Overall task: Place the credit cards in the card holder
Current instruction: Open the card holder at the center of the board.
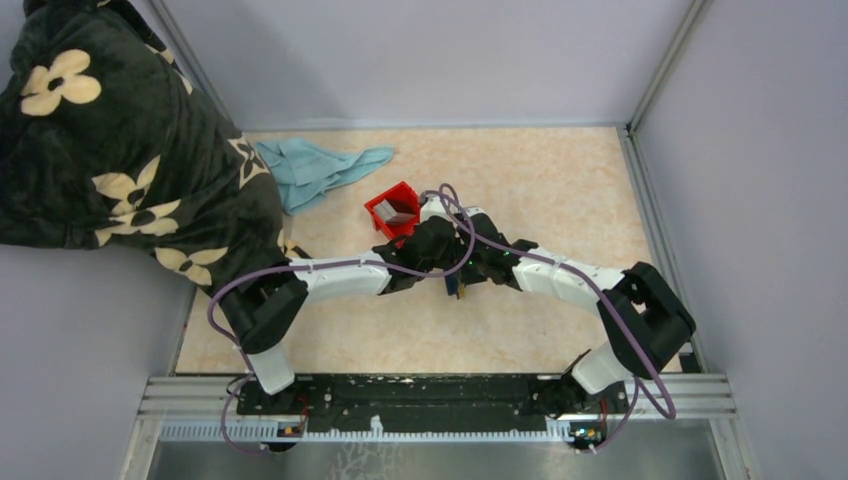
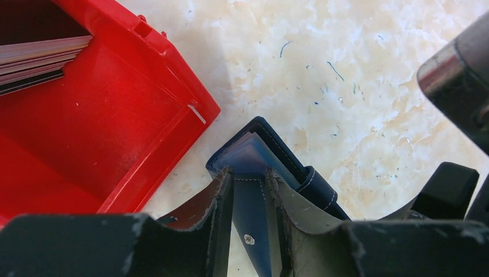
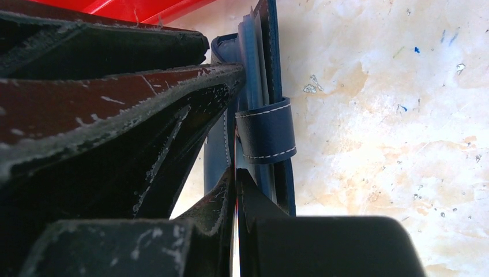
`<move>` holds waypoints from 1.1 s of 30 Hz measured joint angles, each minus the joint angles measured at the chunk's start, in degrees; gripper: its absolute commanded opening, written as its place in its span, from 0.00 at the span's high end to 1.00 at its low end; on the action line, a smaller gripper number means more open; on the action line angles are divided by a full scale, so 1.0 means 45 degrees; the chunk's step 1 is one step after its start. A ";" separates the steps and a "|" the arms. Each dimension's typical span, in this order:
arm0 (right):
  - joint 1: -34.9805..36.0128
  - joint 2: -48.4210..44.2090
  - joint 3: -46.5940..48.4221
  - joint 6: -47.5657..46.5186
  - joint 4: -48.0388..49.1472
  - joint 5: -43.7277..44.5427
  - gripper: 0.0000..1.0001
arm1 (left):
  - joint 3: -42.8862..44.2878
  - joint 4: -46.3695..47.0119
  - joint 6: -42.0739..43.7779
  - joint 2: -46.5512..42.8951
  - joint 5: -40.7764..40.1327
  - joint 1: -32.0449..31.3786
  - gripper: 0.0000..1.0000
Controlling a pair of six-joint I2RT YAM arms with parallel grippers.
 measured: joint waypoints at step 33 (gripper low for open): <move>0.1258 -0.0427 0.0316 -0.0219 -0.1554 0.0010 1.00 | -0.0971 0.0573 -0.0277 0.0029 0.1224 0.0379 0.67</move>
